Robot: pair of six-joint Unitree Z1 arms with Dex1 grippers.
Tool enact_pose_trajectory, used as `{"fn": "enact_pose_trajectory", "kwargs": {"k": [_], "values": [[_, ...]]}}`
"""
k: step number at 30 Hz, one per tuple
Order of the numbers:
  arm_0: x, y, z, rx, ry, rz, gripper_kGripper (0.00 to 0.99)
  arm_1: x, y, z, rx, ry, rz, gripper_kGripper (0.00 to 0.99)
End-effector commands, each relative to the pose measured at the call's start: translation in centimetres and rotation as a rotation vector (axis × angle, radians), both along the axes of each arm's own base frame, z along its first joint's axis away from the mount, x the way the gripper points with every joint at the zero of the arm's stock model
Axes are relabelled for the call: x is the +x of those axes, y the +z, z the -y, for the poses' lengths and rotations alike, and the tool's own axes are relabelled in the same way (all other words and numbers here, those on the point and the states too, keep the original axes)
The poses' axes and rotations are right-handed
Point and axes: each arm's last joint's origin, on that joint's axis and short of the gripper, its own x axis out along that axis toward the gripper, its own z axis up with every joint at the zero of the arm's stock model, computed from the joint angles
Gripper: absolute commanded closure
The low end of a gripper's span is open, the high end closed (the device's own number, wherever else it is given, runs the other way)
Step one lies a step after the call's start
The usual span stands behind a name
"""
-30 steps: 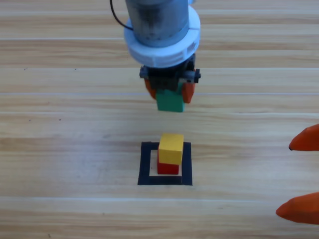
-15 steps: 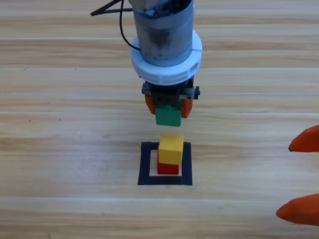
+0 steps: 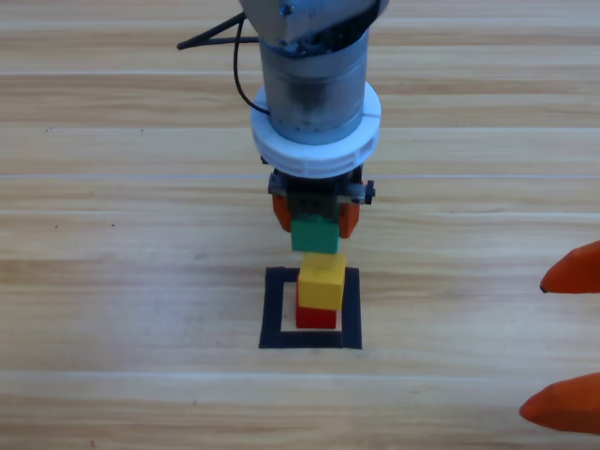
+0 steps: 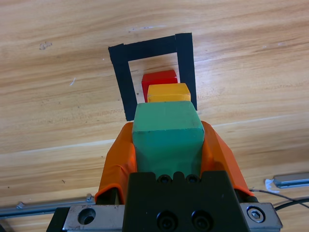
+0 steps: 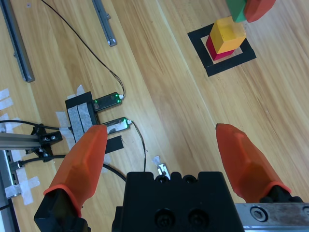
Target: Stack the blocks in the rectangular block: red at the bottom, yellow in the middle, green on top
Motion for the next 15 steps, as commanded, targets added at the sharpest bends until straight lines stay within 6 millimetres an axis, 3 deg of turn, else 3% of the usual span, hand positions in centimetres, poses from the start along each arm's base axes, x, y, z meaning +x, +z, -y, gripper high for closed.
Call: {"fn": "enact_pose_trajectory", "kwargs": {"k": [1, 15], "values": [[0.03, -2.93, 0.99, 0.048, 0.002, -0.058, 0.99, -0.45, -0.85, 0.23, -0.015, 0.025, -0.011, 0.002], [0.09, -3.76, 1.14, 0.059, 0.02, -0.076, 0.99, -0.43, -0.91, 0.16, -0.017, 0.026, -0.014, 0.002]]}}
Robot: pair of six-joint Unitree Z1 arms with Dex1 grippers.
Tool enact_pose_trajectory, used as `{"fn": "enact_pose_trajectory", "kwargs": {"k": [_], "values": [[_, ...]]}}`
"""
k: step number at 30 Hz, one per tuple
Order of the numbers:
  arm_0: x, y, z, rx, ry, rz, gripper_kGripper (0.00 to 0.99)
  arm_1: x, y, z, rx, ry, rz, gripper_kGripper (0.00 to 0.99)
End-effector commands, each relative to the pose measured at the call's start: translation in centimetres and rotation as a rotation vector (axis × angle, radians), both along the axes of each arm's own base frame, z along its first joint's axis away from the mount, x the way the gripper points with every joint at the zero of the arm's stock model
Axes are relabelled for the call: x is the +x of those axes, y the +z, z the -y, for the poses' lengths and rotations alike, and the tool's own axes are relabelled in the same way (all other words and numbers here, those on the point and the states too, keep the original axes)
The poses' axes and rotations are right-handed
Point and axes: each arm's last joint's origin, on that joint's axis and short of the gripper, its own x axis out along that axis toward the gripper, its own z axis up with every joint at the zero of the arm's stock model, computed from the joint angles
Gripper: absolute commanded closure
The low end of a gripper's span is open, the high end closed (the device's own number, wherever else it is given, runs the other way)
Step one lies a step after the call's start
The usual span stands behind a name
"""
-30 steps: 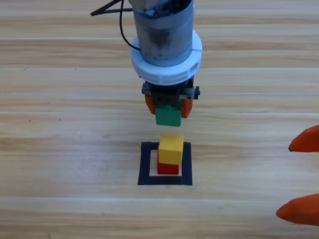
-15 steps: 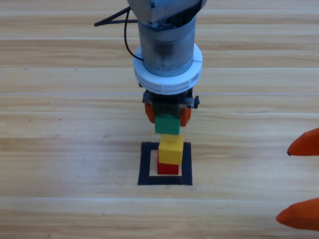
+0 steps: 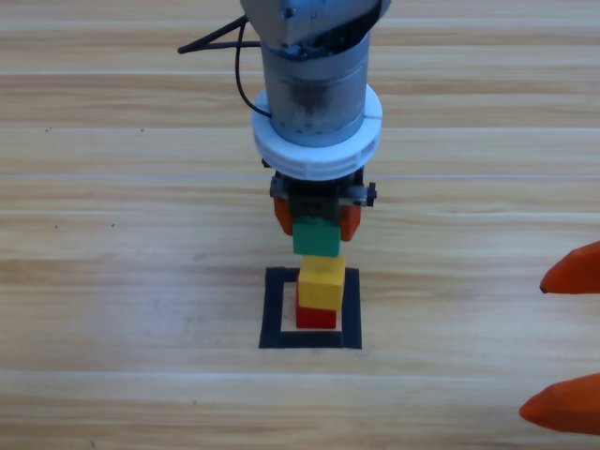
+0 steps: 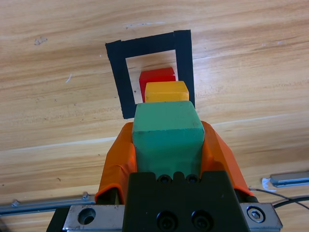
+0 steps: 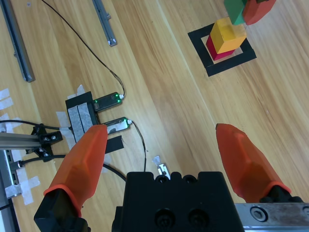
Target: Stack the blocks in the rectangular block: red at the bottom, yellow in the middle, green on top
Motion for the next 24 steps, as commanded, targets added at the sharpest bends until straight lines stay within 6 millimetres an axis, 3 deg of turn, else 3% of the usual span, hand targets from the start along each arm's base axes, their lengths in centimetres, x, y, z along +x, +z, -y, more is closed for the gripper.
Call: {"fn": "enact_pose_trajectory", "kwargs": {"k": [1, 24], "values": [[0.09, -3.67, 1.06, 0.066, 0.009, -0.067, 0.99, -0.44, -0.95, 0.18, -0.019, 0.025, -0.014, 0.002], [0.08, -4.57, 1.43, 0.077, 0.022, -0.08, 0.99, -0.42, -1.01, 0.11, -0.021, 0.027, -0.015, 0.002]]}}
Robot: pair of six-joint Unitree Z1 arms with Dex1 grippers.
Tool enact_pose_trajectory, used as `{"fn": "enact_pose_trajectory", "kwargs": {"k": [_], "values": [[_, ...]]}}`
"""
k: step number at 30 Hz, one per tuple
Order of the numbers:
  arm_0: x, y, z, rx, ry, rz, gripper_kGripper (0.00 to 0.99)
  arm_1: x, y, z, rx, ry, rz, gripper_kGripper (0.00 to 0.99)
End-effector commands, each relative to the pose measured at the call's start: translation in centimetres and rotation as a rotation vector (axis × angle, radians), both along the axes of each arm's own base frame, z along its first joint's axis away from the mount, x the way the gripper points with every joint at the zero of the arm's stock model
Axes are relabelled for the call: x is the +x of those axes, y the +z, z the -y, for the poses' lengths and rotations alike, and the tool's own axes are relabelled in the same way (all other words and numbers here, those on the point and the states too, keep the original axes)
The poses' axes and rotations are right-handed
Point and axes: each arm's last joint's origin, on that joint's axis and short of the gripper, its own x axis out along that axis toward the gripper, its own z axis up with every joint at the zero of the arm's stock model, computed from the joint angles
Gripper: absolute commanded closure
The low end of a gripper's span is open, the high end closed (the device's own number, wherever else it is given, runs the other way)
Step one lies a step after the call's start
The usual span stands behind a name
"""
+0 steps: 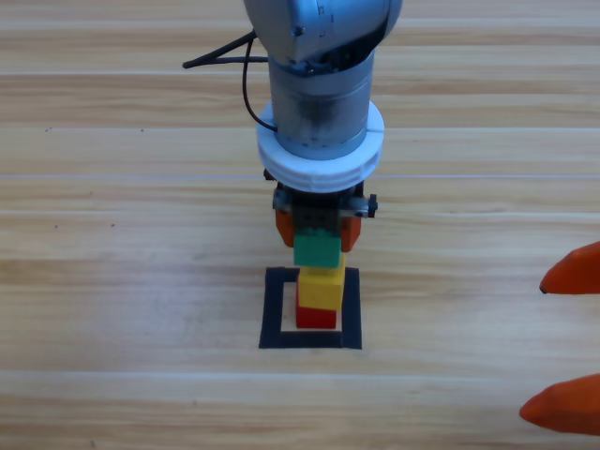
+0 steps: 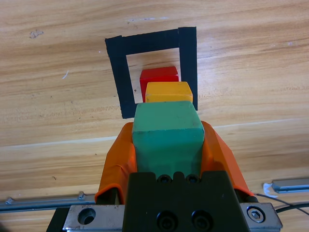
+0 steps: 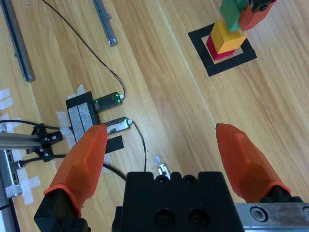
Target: Stack the blocks in the rectangular block: red at the bottom, yellow in the middle, green on top
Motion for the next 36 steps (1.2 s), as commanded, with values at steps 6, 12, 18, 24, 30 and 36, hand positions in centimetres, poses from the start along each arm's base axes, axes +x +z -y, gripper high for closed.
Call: {"fn": "enact_pose_trajectory", "kwargs": {"k": [6, 12, 18, 24, 30, 36], "values": [[-0.3, -3.5, 1.3, 0.062, -0.006, -0.059, 0.99, -0.4, -1.0, 0.1, -0.023, 0.025, -0.015, 0.002], [-0.3, -3.8, 1.4, 0.062, -0.008, -0.063, 0.99, -0.4, -1.2, 0.1, -0.027, 0.026, -0.017, 0.002], [-0.4, -3.9, 1.6, 0.063, -0.008, -0.061, 0.99, -0.4, -1.2, 0.1, -0.027, 0.03, -0.016, 0.002], [-0.4, -4.0, 1.6, 0.064, -0.007, -0.062, 0.99, -0.4, -1.2, 0.1, -0.028, 0.031, -0.017, 0.002], [-0.3, -4.4, 1.8, 0.069, -0.005, -0.066, 0.99, -0.4, -1.3, 0.0, -0.03, 0.032, -0.017, 0.002], [-0.3, -4.6, 1.8, 0.071, -0.003, -0.068, 0.99, -0.4, -1.3, 0.0, -0.03, 0.032, -0.017, 0.002]]}}
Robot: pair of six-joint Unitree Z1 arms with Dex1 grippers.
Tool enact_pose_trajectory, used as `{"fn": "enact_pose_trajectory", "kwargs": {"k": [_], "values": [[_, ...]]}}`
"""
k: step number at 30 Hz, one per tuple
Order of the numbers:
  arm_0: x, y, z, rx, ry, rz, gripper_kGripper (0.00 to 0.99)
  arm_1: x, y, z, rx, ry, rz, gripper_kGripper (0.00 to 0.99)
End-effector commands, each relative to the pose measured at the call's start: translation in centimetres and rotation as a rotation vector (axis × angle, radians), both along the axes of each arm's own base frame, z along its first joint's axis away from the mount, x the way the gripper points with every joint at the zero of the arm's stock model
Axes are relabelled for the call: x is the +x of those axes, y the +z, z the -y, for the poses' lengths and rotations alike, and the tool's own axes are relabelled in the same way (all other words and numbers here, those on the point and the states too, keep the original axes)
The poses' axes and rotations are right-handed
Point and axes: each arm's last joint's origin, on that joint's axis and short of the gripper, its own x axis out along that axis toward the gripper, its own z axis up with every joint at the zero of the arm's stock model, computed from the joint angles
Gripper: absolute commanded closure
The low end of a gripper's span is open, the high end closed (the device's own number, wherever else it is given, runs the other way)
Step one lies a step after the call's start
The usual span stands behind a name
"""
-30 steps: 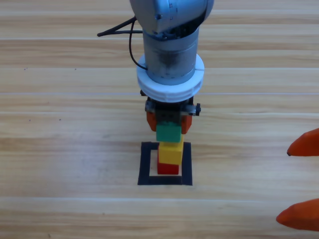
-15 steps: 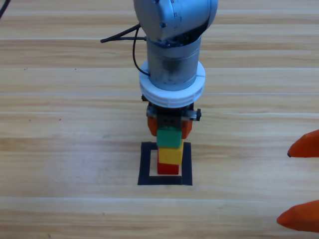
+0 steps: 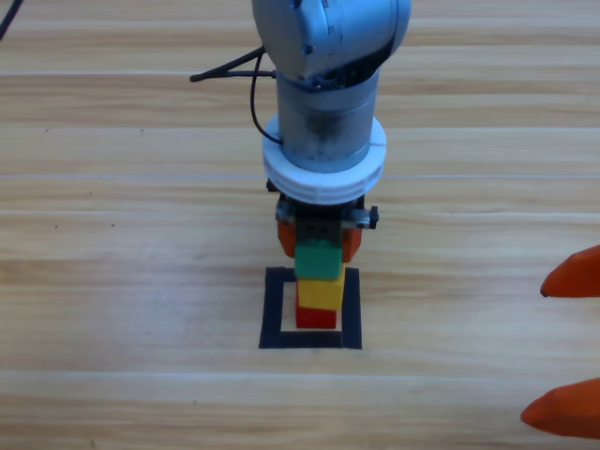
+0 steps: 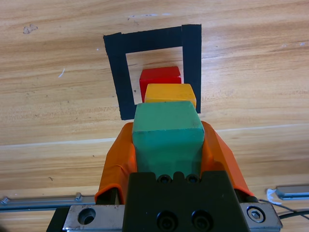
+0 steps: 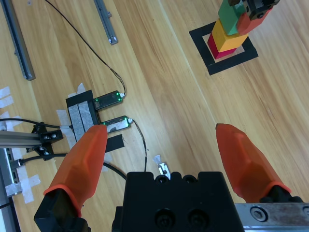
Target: Stack the blocks in the rectangular block: red at the bottom, yellow in the middle, green on top
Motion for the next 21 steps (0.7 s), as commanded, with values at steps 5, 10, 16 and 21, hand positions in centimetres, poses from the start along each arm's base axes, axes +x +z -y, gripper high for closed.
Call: {"fn": "enact_pose_trajectory", "kwargs": {"k": [5, 10, 16, 21], "values": [[-0.48, -3.38, 1.45, 0.052, -0.017, -0.048, 0.99, -0.35, -1.12, -0.02, -0.026, 0.028, -0.015, 0.002], [-0.41, -3.61, 1.55, 0.054, -0.017, -0.05, 0.99, -0.35, -1.12, -0.02, -0.026, 0.029, -0.014, 0.002], [-0.42, -3.53, 1.53, 0.054, -0.017, -0.048, 0.99, -0.34, -1.15, -0.05, -0.028, 0.031, -0.013, 0.002], [-0.49, -3.24, 1.43, 0.049, -0.017, -0.044, 0.978, -0.32, -1.18, -0.08, -0.029, 0.031, -0.014, 0.002]]}}
